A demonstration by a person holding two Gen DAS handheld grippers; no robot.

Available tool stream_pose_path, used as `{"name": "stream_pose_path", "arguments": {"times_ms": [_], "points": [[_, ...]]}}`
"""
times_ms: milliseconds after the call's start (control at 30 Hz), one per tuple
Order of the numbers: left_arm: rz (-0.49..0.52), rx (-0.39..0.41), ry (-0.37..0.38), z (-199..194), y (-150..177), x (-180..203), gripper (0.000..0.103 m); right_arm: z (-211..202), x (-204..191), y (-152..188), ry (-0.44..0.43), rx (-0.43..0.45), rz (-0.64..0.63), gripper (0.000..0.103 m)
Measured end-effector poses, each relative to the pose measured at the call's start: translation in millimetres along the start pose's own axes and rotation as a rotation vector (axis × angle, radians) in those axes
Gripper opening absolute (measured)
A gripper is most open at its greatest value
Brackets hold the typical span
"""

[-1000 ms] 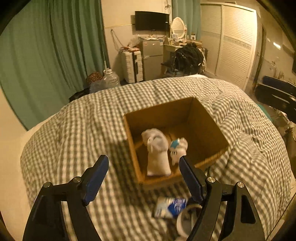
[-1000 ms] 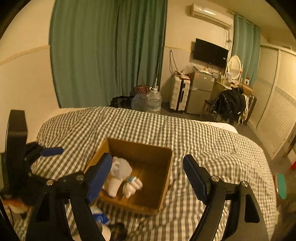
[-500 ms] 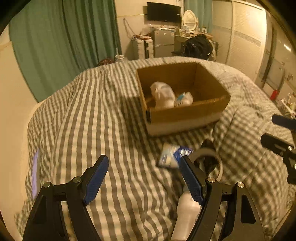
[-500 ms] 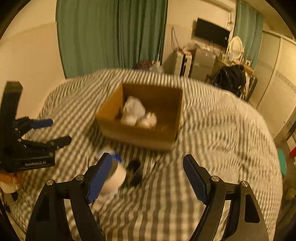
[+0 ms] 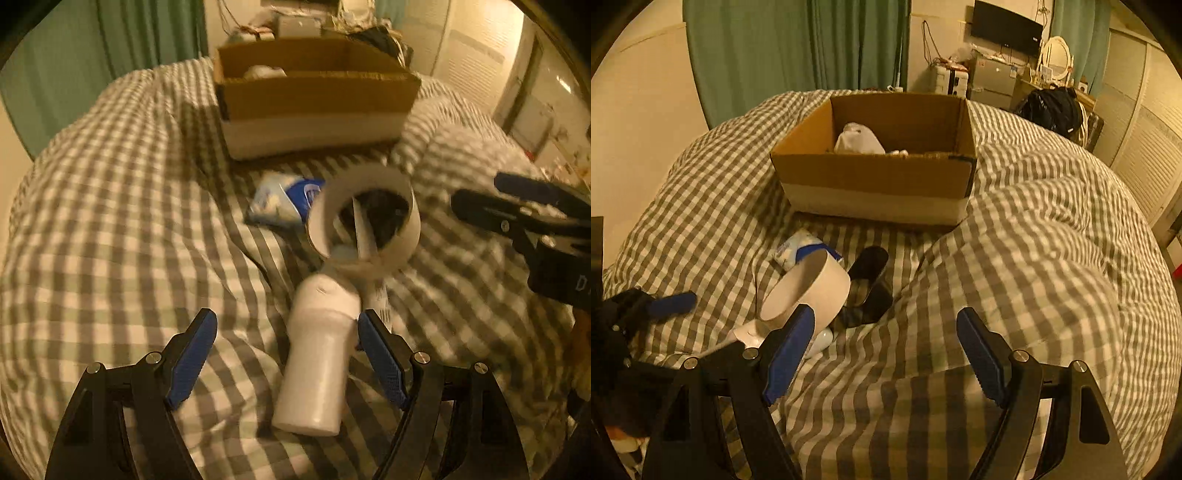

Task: Organize objects
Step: 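Grasp the white bottle with the left tool while the right tool grasps the tape roll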

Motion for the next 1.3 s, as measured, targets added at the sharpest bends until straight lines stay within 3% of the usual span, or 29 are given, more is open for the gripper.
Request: {"name": "stream_pose_path", "arguments": {"times_ms": [100, 167, 267, 400, 567, 700, 867, 967, 1000, 1300], "points": [[0.023, -0.034, 0.053, 9.6, 8.6, 9.3, 0.076, 6.4, -0.7, 4.8, 0.014, -0.016, -0.007, 0.079], [0.029, -0.06, 0.107, 15.8, 13.8, 16.1, 0.043, 8.3, -2.2, 6.3, 0.011, -0.02, -0.004, 0.079], [0.014, -0.03, 0.108, 11.1, 11.2, 14.8, 0.043, 12.0, -6.2, 6.9, -0.014, -0.029, 0.013, 0.079], [-0.031, 0.042, 0.065, -6.5, -2.0, 0.0, 0.043, 19.2, -20.9, 4.6, -0.116, -0.047, 0.069, 0.079], [-0.064, 0.113, -0.044, -16.9, -14.9, -34.2, 0.043, 35.9, -31.9, -2.4, -0.127, -0.061, 0.076, 0.079], [-0.098, 0.115, -0.051, -14.7, -16.9, -46.8, 0.043, 58.5, -36.6, 3.0, -0.157, -0.11, 0.115, 0.079], [-0.11, 0.094, -0.032, -9.8, -12.8, -51.8, 0.043, 79.2, -44.9, 16.9, -0.172, -0.179, 0.106, 0.062], [-0.113, 0.094, -0.029, -10.5, -11.3, -51.5, 0.043, 79.6, -49.7, 17.7, -0.178, -0.18, 0.085, 0.033], [-0.115, 0.096, -0.026, -11.4, -11.7, -51.9, 0.043, 78.4, -50.0, 17.8, -0.178, -0.176, 0.081, 0.029], [-0.131, 0.109, -0.053, -21.9, -12.7, -56.9, 0.043, 47.6, -57.2, 5.9, -0.157, -0.083, 0.03, 0.011]]}}
Point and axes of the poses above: each gripper's, at about its wrist camera, not at the fingertips, and z roughly the way its jaws point, x to its right, y to its underside, the point moved 10 cm from there along z, roughly the way its jaws point, and after that the axes turned 10 degrees about -y, right-handed, at the moved point
